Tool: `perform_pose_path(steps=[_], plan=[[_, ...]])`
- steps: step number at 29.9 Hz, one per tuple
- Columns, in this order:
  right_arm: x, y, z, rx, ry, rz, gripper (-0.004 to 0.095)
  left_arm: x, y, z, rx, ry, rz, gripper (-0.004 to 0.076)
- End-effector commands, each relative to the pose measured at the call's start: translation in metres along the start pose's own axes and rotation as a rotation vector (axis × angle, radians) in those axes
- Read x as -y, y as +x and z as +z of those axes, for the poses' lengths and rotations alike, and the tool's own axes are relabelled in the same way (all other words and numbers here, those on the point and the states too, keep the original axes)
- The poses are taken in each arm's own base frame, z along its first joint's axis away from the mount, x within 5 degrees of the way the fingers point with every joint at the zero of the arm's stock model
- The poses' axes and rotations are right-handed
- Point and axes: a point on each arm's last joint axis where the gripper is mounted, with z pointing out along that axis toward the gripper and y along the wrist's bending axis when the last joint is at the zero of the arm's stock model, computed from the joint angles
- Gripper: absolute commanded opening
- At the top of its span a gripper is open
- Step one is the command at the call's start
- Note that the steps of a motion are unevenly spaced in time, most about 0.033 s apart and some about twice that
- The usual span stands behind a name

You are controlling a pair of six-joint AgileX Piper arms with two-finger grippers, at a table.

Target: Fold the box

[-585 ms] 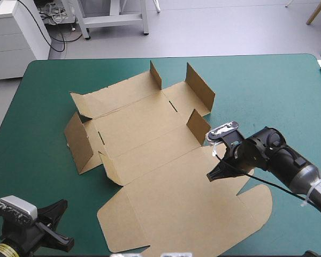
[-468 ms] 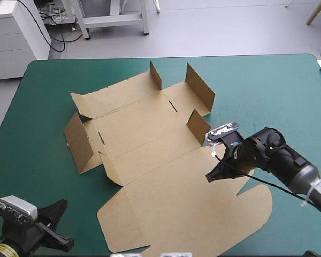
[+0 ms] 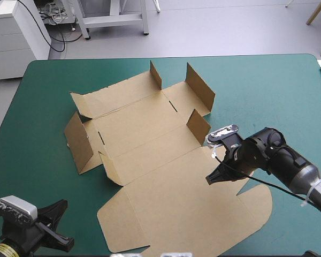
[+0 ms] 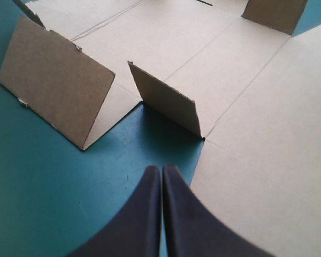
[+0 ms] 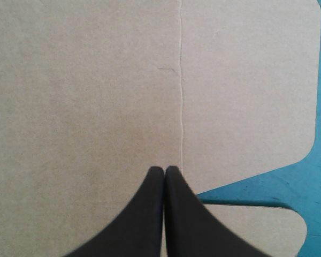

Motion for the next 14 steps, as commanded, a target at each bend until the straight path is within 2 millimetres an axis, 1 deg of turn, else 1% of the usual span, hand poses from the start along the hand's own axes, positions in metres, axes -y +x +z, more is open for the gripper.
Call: perform_pose_path(steps=[1,10,14], plan=[[0.0,-0.005,-0.014,0.068,0.0,-0.009,-0.0021,0.001,-0.012,-0.003,0.077,0.008,-0.011,-0.0008],[0.0,-0.006,-0.015,0.072,0.0,-0.009,-0.0021,0.001,-0.012,-0.003,0.077,0.008,-0.011,-0.0008],[0.0,-0.013,-0.029,0.085,0.001,-0.024,-0.0021,0.001,-0.012,-0.003,0.078,0.008,-0.011,-0.0008]])
